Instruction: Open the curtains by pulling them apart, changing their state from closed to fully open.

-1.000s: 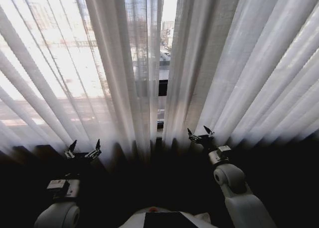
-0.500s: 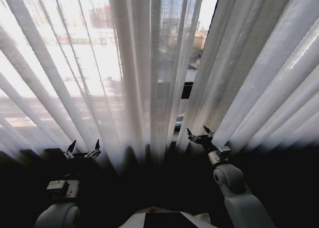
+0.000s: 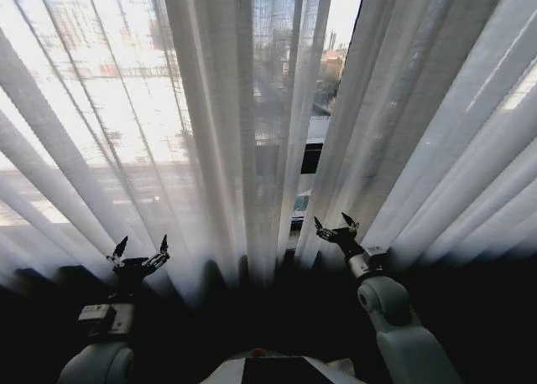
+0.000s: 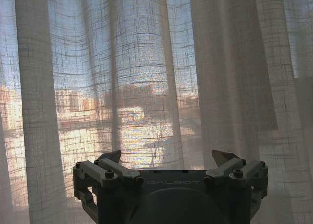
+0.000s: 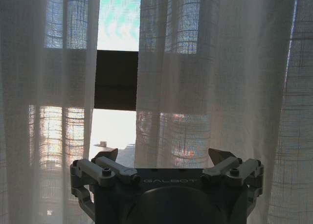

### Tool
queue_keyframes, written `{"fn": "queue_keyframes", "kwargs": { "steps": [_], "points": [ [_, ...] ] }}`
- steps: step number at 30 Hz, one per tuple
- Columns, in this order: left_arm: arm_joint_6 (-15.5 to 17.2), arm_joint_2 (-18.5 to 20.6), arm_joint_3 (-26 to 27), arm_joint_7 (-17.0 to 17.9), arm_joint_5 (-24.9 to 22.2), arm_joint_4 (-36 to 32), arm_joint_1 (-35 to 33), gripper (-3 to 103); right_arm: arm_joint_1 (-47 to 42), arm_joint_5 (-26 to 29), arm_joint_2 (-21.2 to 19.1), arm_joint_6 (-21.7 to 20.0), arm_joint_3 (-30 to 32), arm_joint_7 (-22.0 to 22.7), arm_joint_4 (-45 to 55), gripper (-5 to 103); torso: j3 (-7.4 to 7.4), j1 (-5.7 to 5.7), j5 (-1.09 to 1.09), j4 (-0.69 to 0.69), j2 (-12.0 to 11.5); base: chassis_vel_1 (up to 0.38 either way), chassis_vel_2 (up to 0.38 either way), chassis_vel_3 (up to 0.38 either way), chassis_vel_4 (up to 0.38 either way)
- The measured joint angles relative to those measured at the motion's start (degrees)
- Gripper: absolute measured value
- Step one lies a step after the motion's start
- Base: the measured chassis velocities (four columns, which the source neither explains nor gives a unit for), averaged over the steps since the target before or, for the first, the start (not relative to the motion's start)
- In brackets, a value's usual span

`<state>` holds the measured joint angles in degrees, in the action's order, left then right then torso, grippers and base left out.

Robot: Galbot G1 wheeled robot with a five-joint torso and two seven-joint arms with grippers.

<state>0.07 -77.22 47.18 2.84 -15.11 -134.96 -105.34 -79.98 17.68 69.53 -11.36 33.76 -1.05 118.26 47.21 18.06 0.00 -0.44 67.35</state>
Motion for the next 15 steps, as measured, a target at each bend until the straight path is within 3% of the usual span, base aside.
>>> {"fn": "queue_keyframes", "kwargs": {
  "steps": [15],
  "points": [
    [-1.4, -1.1, 0.2, 0.0, 1.1, -0.8, -1.3, 100, 11.2, 4.5, -1.4, -3.4, 0.7, 2.1, -8.9, 100, -0.05, -0.13, 0.0, 0.0, 0.1, -0.014, 0.014, 0.013, -0.013]
  ]
}}
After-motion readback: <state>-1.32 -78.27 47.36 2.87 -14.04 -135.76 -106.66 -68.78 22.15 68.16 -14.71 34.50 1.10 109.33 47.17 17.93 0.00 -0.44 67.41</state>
